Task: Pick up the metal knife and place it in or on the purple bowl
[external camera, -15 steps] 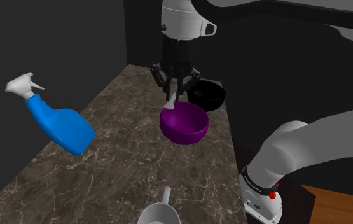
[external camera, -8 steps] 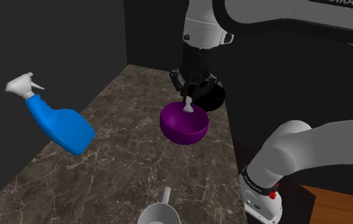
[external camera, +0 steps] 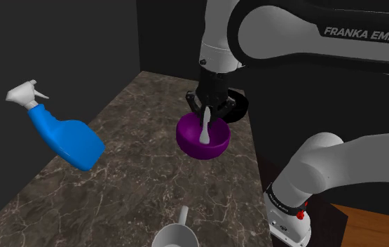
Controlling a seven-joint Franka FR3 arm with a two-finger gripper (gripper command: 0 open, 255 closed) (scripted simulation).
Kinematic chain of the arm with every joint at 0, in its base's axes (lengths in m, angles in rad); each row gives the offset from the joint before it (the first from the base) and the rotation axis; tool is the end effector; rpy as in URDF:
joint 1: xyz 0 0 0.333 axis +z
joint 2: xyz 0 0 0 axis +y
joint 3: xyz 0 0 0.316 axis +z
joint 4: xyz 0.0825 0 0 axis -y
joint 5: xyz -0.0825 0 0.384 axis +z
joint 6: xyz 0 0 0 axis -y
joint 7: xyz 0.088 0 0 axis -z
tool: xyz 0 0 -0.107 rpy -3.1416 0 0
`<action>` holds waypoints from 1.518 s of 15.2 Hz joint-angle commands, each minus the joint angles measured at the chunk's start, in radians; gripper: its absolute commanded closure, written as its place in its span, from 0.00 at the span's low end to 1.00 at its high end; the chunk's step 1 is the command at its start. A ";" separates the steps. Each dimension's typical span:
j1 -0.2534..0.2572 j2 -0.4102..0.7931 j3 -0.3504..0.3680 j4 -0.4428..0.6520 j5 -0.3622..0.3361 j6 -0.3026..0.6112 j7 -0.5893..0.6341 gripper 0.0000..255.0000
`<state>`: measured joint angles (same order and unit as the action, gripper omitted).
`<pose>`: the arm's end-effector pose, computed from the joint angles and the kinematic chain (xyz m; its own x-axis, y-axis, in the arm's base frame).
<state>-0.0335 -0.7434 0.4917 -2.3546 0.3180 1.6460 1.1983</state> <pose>0.2861 0.2133 0.5464 0.6306 -0.7761 0.0001 -0.7759 -0.6305 0.0238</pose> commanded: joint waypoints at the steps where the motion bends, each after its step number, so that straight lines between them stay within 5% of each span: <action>1: 0.002 -0.002 0.006 -0.029 0.006 0.028 -0.003 1.00; 11: 0.005 -0.004 0.014 -0.057 0.012 0.054 -0.004 1.00; 12: 0.004 -0.003 0.013 -0.056 0.012 0.054 -0.005 0.00; 17: 0.005 -0.004 0.014 -0.057 0.012 0.054 -0.004 0.00; 23: -0.009 0.015 -0.015 0.078 -0.016 -0.063 0.005 0.00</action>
<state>-0.0405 -0.7331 0.4763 -2.2885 0.3034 1.5905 1.2012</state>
